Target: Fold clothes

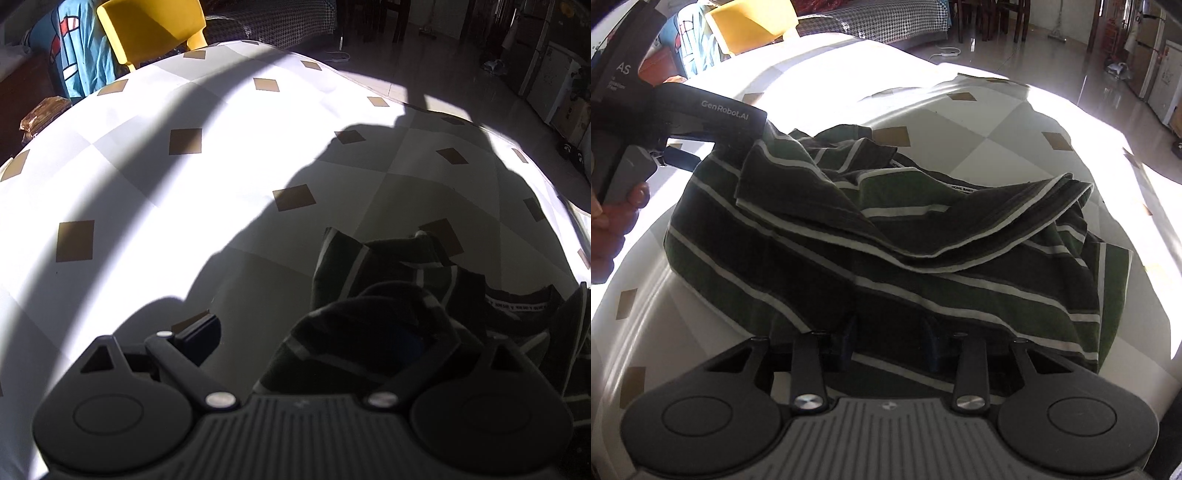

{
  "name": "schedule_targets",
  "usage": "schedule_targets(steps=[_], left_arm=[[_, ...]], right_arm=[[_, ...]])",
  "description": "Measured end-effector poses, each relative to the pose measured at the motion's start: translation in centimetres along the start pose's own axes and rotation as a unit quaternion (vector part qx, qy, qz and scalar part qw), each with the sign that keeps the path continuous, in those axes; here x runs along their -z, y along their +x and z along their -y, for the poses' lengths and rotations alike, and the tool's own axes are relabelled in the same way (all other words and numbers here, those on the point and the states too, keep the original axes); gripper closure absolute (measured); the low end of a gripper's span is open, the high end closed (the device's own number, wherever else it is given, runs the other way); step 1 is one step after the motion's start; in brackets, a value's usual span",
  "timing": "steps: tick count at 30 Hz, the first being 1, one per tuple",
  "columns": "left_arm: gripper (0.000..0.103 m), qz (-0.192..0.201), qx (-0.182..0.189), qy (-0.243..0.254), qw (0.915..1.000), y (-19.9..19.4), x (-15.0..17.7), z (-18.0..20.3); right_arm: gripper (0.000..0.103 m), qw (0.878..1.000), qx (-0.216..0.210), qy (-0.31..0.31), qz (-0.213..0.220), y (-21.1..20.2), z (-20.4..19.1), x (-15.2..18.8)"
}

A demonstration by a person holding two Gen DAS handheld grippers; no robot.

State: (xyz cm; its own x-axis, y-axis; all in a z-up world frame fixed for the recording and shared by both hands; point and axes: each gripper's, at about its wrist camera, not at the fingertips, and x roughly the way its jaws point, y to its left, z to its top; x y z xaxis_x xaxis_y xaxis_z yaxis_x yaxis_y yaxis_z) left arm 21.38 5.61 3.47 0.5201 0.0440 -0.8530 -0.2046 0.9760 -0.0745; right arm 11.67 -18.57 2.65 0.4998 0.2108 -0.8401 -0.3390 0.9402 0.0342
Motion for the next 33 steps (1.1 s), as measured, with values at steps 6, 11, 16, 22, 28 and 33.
schedule_targets(steps=[6,11,16,22,28,33], left_arm=[[0.008,-0.014,-0.013,-0.079,0.9967,1.4,-1.1,-2.4],[0.008,-0.032,-0.027,-0.129,0.9908,2.2,-0.9,-4.1],[0.008,-0.039,-0.023,-0.145,0.9884,2.2,-1.0,-4.8],[0.006,-0.025,-0.033,-0.098,0.9943,1.1,-0.8,-3.2],[0.004,-0.017,-0.034,-0.087,0.9955,0.1,-0.8,-3.0],[0.002,-0.014,-0.028,-0.086,0.9958,-0.5,-0.9,-3.0]], right_arm=[[0.064,1.000,-0.006,0.004,0.002,-0.1,0.1,0.1],[0.063,1.000,-0.005,0.007,0.004,-0.1,0.1,0.0],[0.063,0.999,-0.009,0.024,0.022,-0.3,0.4,-0.4],[0.065,0.997,-0.035,0.041,0.059,0.0,0.0,-1.8],[0.078,0.994,-0.056,0.044,0.078,1.7,-1.6,-4.0],[0.079,0.994,-0.058,0.030,0.087,3.7,-3.1,-6.2]])
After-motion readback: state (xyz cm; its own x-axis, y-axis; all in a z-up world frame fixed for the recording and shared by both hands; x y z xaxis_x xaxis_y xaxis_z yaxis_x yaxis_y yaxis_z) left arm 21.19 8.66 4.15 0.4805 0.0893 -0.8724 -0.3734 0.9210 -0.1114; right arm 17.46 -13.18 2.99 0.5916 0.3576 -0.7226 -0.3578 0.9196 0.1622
